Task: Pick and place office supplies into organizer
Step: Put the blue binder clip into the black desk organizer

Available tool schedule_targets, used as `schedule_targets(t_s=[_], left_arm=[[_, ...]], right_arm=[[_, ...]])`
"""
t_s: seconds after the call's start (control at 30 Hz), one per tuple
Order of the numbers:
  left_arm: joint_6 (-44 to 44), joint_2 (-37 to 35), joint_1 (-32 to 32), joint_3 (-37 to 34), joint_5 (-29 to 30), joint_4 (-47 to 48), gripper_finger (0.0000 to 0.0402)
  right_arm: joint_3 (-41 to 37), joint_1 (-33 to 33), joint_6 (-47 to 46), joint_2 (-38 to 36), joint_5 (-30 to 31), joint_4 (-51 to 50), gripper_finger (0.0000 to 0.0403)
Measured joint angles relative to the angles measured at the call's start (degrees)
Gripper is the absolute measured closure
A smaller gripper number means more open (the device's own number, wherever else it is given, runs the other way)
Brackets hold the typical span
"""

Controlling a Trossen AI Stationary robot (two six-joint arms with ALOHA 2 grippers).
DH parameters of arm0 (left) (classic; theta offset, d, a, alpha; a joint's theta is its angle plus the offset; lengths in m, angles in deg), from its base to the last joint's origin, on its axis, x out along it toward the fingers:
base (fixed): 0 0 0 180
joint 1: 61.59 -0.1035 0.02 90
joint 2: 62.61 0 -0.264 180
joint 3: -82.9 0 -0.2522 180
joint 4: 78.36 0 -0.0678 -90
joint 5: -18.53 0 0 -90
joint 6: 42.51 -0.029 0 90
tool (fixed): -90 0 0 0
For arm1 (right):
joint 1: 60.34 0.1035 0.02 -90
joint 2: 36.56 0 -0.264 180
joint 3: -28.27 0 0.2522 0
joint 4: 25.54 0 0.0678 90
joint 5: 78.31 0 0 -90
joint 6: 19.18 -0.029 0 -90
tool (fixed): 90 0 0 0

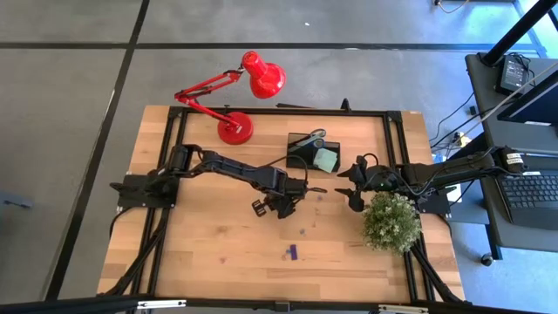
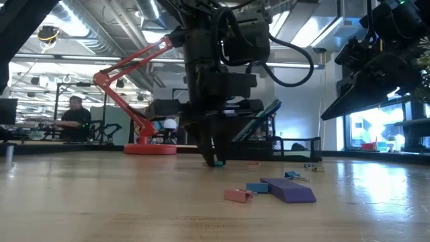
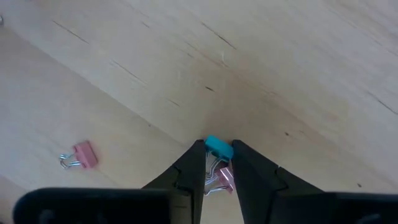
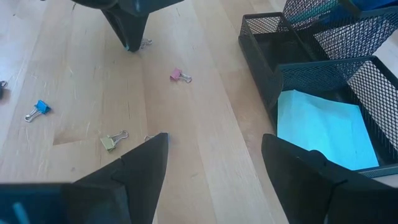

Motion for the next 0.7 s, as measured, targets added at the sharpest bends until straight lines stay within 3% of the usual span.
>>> schedule_targets(t_s=[0.23,0.7], left_arm=[[-1.2,-0.2,0.0,-0.2,-0.1,-1.7,0.0347],[4.7,-0.9,0.2,-0.4,1.9,-2.7,0.0348]], right_arm=[[0.0,0.0,0.0,0.0,0.0,0.0,0.0140],[0.0,0.0,0.0,0.0,0.0,-0.1,0.0140]])
